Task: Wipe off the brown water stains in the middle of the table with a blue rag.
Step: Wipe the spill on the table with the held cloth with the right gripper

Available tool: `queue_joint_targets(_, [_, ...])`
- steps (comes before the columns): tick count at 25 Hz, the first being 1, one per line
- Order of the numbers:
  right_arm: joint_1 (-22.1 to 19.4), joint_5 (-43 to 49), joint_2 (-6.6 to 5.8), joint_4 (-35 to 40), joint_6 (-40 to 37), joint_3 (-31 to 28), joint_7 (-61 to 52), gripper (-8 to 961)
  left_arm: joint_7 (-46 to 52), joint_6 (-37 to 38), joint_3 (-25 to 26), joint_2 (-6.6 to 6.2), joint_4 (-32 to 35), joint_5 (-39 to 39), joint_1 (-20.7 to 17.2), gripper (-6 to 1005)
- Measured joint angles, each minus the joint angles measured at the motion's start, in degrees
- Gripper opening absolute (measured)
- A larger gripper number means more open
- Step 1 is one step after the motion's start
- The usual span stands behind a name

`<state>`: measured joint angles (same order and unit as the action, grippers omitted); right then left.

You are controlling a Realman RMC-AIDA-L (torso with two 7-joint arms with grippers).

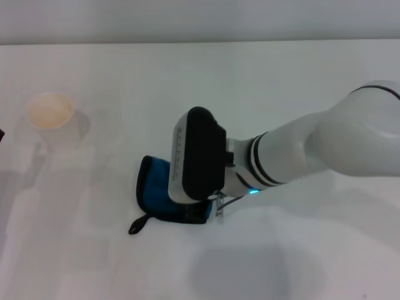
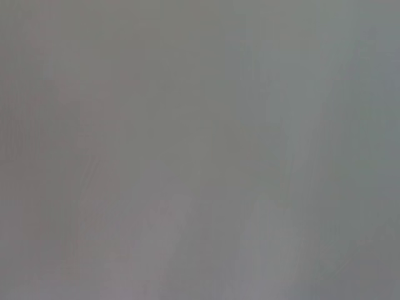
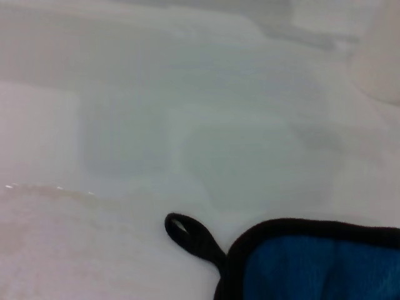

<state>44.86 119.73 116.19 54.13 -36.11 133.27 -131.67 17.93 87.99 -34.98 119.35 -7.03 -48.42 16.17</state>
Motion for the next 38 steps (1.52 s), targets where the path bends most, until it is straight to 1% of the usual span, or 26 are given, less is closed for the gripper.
queue_joint_targets(7, [-0.6, 0.1, -0.18, 0.9, -2.0, -0.4, 0.0, 36, 0.0, 0.0, 0.0, 0.0, 0.1, 0.0, 0.0, 893])
queue_joint_targets(14, [-2.0, -1.1, -0.06, 7.4, -4.9, 3.8, 0.0, 35, 0.0, 0.1, 0.0, 0.0, 0.1, 0.0, 0.1, 892])
queue_joint_targets(22, [-2.4, -4.5, 0.01, 10.6, -4.9, 8.9, 0.1, 36, 0.0, 0.2, 0.0, 0.0, 0.1, 0.0, 0.2, 893])
queue_joint_targets(27, [-3.6, -5.3, 0.02, 13.5, -7.1, 10.9, 0.7, 36, 0.0, 0.3, 0.0, -0.01, 0.1, 0.0, 0.3, 893])
queue_joint_targets(34, [-6.3, -7.6, 0.04, 16.1, -13.5, 10.3, 4.5, 35, 0.0, 0.7, 0.1, -0.07, 0.5, 0.0, 0.3, 893])
queue_joint_targets(38, [-6.6, -10.0, 0.02, 16.0, -14.7, 10.2, 6.9, 36, 0.4, 0.7, 0.2, -0.07, 0.6, 0.4, 0.4, 893])
